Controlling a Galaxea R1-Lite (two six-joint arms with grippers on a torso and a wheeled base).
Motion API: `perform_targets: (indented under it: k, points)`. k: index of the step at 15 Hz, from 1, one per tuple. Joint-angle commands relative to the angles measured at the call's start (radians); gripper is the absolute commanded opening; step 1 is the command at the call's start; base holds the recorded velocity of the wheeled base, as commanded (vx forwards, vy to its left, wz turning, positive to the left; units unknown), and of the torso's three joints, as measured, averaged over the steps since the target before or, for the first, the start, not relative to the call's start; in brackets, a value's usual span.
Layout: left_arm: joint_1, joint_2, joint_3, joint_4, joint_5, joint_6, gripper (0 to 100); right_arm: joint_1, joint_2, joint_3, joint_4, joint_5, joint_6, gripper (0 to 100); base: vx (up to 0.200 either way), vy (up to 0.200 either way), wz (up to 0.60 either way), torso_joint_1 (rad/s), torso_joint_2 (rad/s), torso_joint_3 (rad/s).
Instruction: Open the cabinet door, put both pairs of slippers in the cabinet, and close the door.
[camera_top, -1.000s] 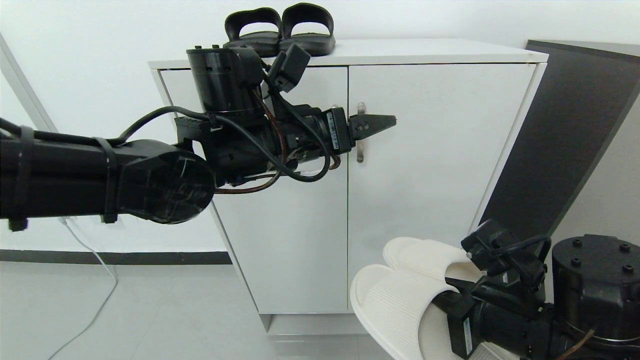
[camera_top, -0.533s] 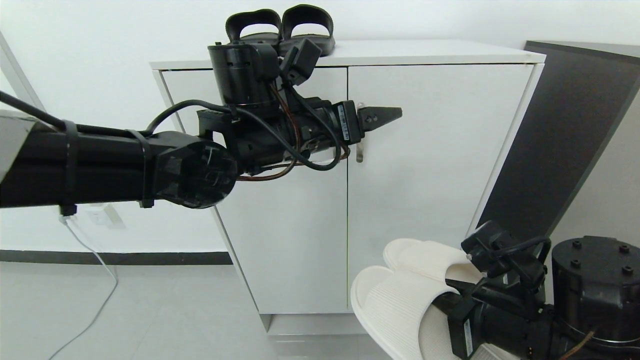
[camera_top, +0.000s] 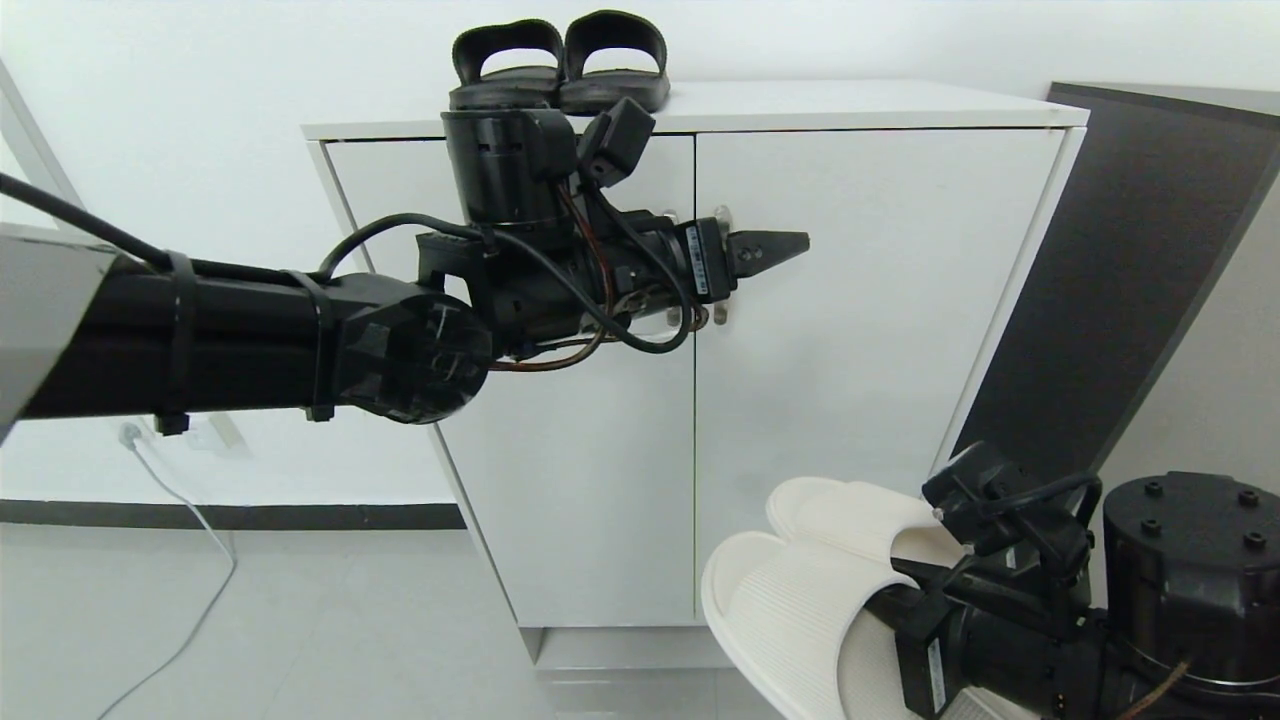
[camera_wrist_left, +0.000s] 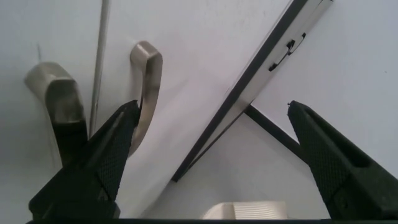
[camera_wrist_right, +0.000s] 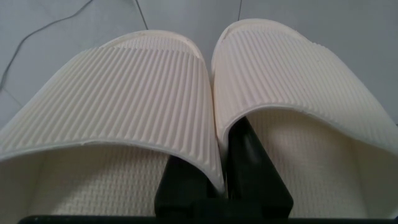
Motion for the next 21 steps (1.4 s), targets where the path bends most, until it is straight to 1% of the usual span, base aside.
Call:
perform_targets:
  k: [1,2,3,7,9,12,14,16,19,21]
  points:
    - [-0.008,0.002,0.000,-0.001,-0.001,-0.001,100,0.000,0.000,0.000,0.000,0.001,-0.001,0,0.000,0.000,0.00,0.000,0.00,0.000]
    - [-0.012,0.004,0.000,-0.001,0.001,-0.001,100,0.000,0.000,0.000,0.000,0.001,-0.002,0,0.000,0.000,0.00,0.000,0.00,0.000]
    - [-0.012,0.004,-0.001,-0.001,-0.001,-0.001,0,0.000,0.000,0.000,0.000,0.001,-0.002,0,0.000,0.000,0.00,0.000,0.00,0.000]
    - [-0.012,-0.002,0.005,-0.004,-0.001,-0.001,0,0.000,0.000,0.001,0.000,0.007,-0.002,0,0.000,0.000,0.00,0.000,0.00,0.000]
    - [-0.014,-0.033,0.055,-0.010,-0.001,-0.001,0,0.000,-0.002,0.012,0.000,0.033,-0.004,0,0.000,0.000,0.00,0.000,0.00,0.000]
    - [-0.029,-0.104,0.161,-0.059,-0.004,0.001,0,0.000,-0.019,0.031,0.000,0.093,-0.004,0,0.000,0.000,0.00,0.000,0.00,0.000]
    - [-0.054,-0.165,0.259,-0.116,-0.007,-0.001,0,0.000,-0.049,0.051,0.000,0.168,-0.004,0,0.000,0.000,0.00,0.000,0.00,0.000]
    - [-0.067,-0.216,0.327,-0.134,-0.007,0.001,0,0.000,-0.069,0.069,0.000,0.222,-0.019,0,0.000,0.000,0.00,0.000,0.00,0.000]
    - [-0.087,-0.294,0.416,-0.136,-0.006,0.003,0,0.000,-0.072,0.081,0.000,0.231,-0.038,0,0.000,0.000,0.00,0.000,0.00,0.000]
    - [-0.089,-0.352,0.491,-0.171,-0.004,0.009,0,0.000,-0.072,0.083,0.000,0.231,-0.039,0,0.000,0.000,0.00,0.000,0.00,0.000]
